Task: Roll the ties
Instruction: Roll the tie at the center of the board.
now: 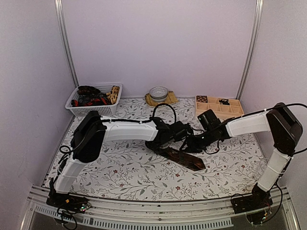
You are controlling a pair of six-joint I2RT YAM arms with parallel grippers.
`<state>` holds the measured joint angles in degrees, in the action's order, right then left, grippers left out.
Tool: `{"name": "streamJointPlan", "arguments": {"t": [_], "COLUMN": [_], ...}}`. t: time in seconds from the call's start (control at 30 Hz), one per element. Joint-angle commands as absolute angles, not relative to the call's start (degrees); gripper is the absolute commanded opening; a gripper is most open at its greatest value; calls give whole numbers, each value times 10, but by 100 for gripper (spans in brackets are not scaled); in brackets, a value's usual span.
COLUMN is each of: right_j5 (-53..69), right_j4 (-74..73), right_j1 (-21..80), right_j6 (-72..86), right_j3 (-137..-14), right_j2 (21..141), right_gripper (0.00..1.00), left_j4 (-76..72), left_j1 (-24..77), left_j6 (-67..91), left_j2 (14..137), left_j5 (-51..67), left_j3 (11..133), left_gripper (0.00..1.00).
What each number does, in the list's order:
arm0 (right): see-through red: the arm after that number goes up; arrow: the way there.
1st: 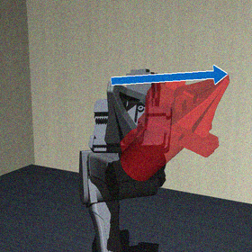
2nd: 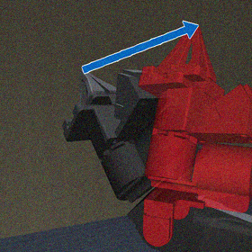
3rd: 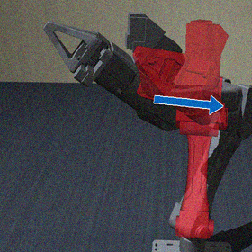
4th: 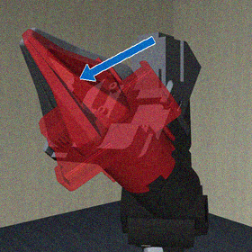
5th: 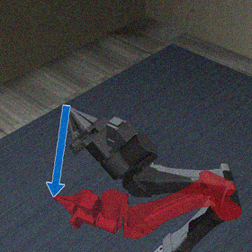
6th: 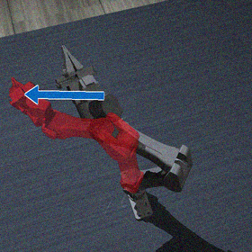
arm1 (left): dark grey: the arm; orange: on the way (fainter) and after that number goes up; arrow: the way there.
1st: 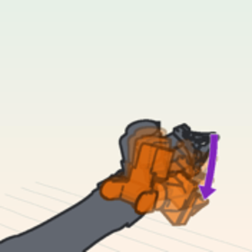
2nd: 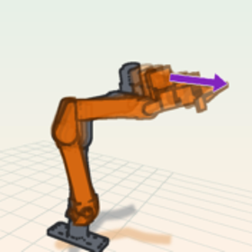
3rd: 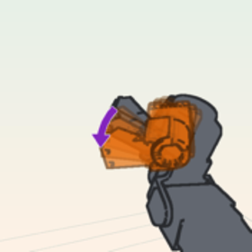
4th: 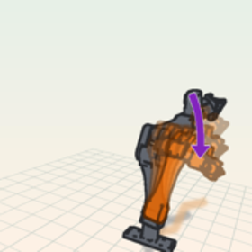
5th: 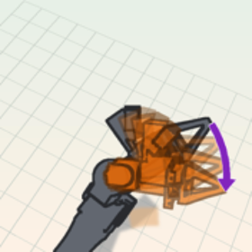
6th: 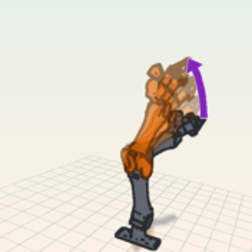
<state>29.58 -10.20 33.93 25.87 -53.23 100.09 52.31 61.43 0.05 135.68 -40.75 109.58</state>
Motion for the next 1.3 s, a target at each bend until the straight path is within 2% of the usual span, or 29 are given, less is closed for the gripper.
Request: {"name": "streamJointPlan", "arguments": {"t": [0.0, 0.1, 0.33, 0.43, 0.67, 0.87, 0.97, 1.07, 1.2, 1.27], "right_j5": [272, 276, 283, 282, 288, 295, 304, 305, 304, 302], "right_j4": [-119, -119, -120, -123, -124, -137, -128, -119, -122, -125], "right_j1": [336, 336, 336, 335, 335, 334, 327, 312, 295, 290], "right_j6": [244, 245, 249, 249, 255, 251, 258, 266, 263, 262], "right_j3": [-547, -546, -549, -553, -559, -555, -536, -517, -508, -507], "right_j2": [936, 939, 945, 952, 968, 981, 976, 967, 956, 950], "right_gripper": [35, 35, 35, 35, 35, 35, 35, 35, 34, 34], "left_j4": [524, 526, 526, 525, 529, 584, 593, 587, 552, 528], "left_j1": [616, 618, 630, 641, 668, 688, 692, 695, 695, 694], "left_j6": [8, 10, 16, 23, 32, 56, 65, 66, 53, 48], "left_j2": [1376, 1382, 1392, 1391, 1419, 1476, 1487, 1488, 1477, 1462], "left_j5": [-394, -389, -395, -394, -369, -429, -455, -472, -418, -393], "left_j3": [1102, 1101, 1093, 1086, 1103, 1143, 1138, 1123, 1098, 1084], "left_gripper": [42, 37, 13, 7, 6, 6, 0, 0, 0, 7]}}
